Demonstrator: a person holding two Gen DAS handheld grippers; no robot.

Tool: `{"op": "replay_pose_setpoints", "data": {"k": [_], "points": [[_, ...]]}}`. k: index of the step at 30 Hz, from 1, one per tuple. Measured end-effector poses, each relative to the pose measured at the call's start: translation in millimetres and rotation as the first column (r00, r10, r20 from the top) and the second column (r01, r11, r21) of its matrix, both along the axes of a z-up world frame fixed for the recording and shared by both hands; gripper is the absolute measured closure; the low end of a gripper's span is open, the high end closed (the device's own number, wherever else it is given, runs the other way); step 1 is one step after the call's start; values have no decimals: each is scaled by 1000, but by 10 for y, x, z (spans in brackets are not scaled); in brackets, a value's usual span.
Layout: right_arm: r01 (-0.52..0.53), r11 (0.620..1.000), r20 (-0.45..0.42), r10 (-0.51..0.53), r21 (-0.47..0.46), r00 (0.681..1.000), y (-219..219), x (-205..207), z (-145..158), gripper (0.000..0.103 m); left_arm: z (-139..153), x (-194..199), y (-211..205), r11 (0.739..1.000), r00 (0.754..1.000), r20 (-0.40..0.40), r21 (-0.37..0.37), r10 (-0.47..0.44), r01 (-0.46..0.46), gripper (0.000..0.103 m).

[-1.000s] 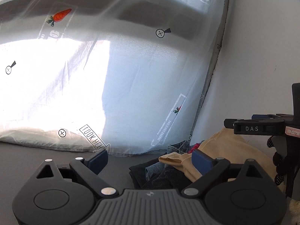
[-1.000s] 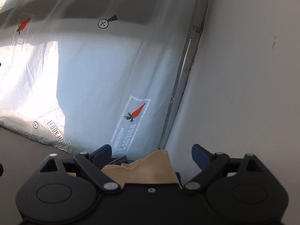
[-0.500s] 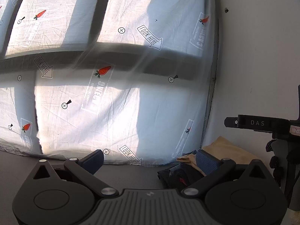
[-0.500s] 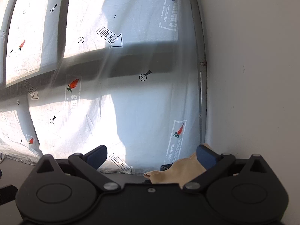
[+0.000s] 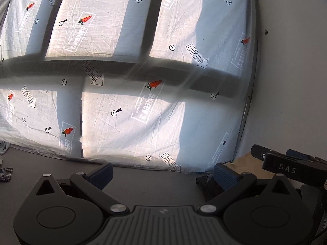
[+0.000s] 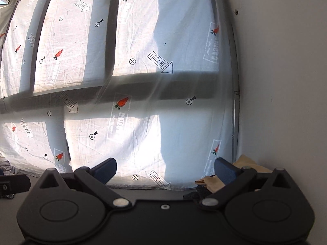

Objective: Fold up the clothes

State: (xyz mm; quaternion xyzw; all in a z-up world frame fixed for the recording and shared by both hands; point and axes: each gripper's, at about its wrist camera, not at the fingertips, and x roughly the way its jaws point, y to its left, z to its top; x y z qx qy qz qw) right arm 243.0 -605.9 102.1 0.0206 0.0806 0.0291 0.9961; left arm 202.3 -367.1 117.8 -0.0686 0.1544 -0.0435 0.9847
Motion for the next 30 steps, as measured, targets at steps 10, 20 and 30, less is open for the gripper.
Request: {"op": "replay_pose_setpoints", "data": {"k": [10, 20, 30], "points": [[-75, 994, -128, 84, 76, 988, 1785, -944, -245, 0, -261, -738, 1629, 993, 987, -143, 104, 72, -58, 0], [-49, 997, -307, 65, 60, 950, 3068, -1718, -464, 0, -400, -1395, 2783, 990, 969, -234, 131, 74, -44, 0], [-80, 997, -448, 61, -23, 892, 3616, -2297, -719, 0, -626, -1884, 3174, 990, 942, -327, 141, 72, -27, 0]]}}
